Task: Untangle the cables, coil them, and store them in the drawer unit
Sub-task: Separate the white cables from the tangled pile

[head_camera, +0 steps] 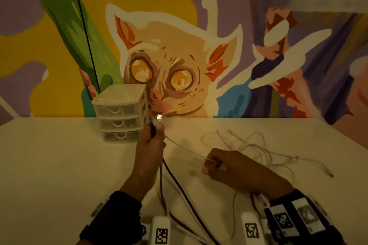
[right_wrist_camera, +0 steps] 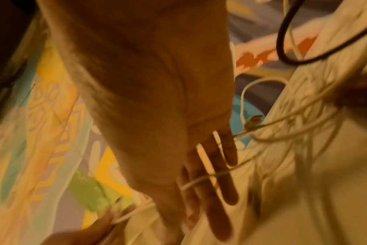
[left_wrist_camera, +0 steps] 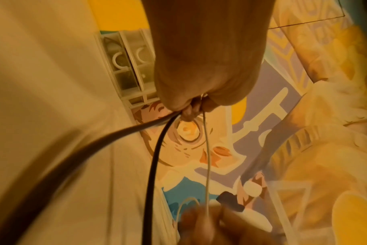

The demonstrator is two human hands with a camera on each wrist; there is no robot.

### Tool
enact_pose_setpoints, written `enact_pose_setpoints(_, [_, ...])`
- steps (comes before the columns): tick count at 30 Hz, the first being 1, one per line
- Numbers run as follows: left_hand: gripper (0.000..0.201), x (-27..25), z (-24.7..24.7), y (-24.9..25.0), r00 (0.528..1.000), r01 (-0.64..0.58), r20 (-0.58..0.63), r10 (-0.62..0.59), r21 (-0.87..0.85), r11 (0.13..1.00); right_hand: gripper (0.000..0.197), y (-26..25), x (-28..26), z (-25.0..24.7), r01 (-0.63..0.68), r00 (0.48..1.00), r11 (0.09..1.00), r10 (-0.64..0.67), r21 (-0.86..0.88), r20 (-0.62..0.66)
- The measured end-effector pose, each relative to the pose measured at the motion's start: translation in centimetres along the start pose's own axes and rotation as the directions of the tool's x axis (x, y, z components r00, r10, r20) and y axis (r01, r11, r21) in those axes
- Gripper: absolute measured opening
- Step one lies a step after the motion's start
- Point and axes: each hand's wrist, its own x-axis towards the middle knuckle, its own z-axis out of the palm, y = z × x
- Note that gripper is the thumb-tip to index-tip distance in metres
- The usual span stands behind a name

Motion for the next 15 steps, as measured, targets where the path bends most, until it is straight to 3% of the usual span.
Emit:
enact_pose_setpoints(1, [0.021,0.4,-0.3,-0.1,0.999,0.005,-0.037,-0.006,-0.027,1.000,0.008,0.9,-0.2,-0.5,-0.039,0.999,0.999,0.040,-0.034,0.024])
enact_pose_setpoints(2, [0.023,0.7,-0.5,-0.2,0.998,0.019,-0.066,-0.023,-0.053,0.998,0.011,1.5,-0.4,-1.1,-0.068,0.997,0.998,0.068,-0.012,0.025])
enact_pose_setpoints(4, [0.023,0.9,-0.3,-0.5,0.995,0.052,-0.079,-0.059,-0.085,0.995,0.022,1.8,-0.5,-2.2,-0.054,0.987,0.978,0.082,0.203,-0.136])
enact_pose_setpoints(6, [0.024,0.6,0.2,-0.5,0.996,0.067,-0.049,-0.071,-0.092,0.994,0.021,1.0,-0.6,-3.7,0.090,0.876,0.916,0.113,0.390,-0.468])
enact_pose_setpoints(7, [0.026,0.5,0.5,-0.5,0.997,0.068,-0.034,-0.071,-0.100,0.993,0.026,0.4,-0.7,-4.1,0.169,0.821,0.866,0.140,0.471,-0.553])
enact_pose_setpoints(8, [0.027,0.4,0.6,-0.5,0.997,0.065,-0.027,-0.068,-0.105,0.992,0.032,-0.1,-0.6,-4.3,0.226,0.811,0.805,0.157,0.549,-0.564])
enact_pose_setpoints(9, [0.028,0.4,0.6,-0.5,0.998,0.060,-0.026,-0.063,-0.112,0.992,0.036,-0.4,-0.6,-4.1,0.239,0.833,0.773,0.148,0.588,-0.532])
enact_pose_setpoints(12, [0.028,0.5,0.1,-0.3,0.997,0.072,0.033,-0.066,-0.239,0.968,0.035,-0.4,-0.3,-2.4,0.096,0.920,0.921,0.063,0.377,-0.388])
enact_pose_setpoints(15, [0.025,-0.2,0.7,0.6,0.984,0.123,0.167,-0.066,-0.354,0.927,0.028,0.1,0.2,-1.5,0.061,0.950,0.945,0.043,0.320,-0.308])
